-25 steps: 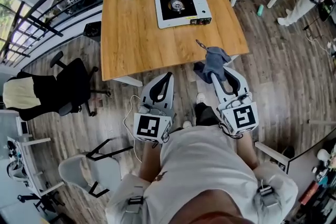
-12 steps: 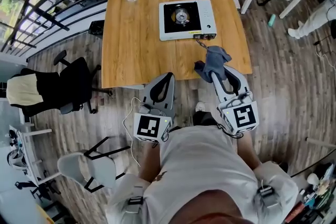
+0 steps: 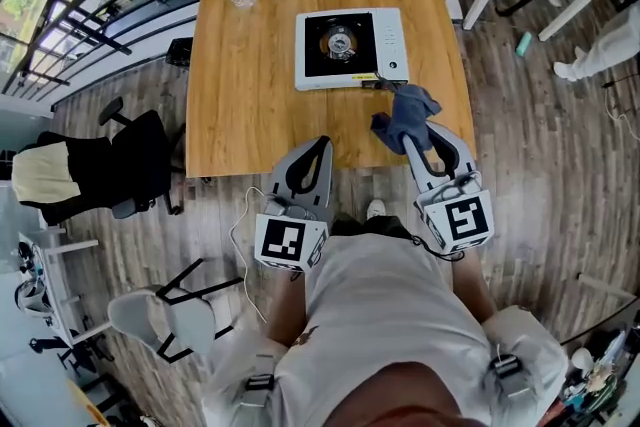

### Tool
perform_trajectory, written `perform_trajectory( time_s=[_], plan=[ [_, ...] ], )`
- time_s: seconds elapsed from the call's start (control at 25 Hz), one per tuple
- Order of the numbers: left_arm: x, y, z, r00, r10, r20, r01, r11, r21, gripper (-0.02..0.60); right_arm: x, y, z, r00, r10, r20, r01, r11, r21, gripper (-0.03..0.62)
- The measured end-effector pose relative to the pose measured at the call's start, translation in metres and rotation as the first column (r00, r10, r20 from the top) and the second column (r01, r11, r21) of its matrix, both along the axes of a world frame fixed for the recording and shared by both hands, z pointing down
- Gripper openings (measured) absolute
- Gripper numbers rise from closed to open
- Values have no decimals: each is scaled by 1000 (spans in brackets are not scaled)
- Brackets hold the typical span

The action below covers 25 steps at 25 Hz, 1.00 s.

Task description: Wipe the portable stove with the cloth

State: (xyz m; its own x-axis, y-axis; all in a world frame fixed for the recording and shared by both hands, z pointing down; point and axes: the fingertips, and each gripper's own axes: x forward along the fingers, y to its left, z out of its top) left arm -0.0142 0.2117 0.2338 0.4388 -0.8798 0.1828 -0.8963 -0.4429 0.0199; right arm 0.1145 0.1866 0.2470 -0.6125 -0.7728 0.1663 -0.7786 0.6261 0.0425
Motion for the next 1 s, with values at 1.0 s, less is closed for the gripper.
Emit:
perform_trajectory(
  time_s=[1.0],
  plan=[
    [-30,-142,26,978,207,-36,-208,977,-34,15,-32,-119,24,978,183,-101,-188,981,-44,103]
  ],
)
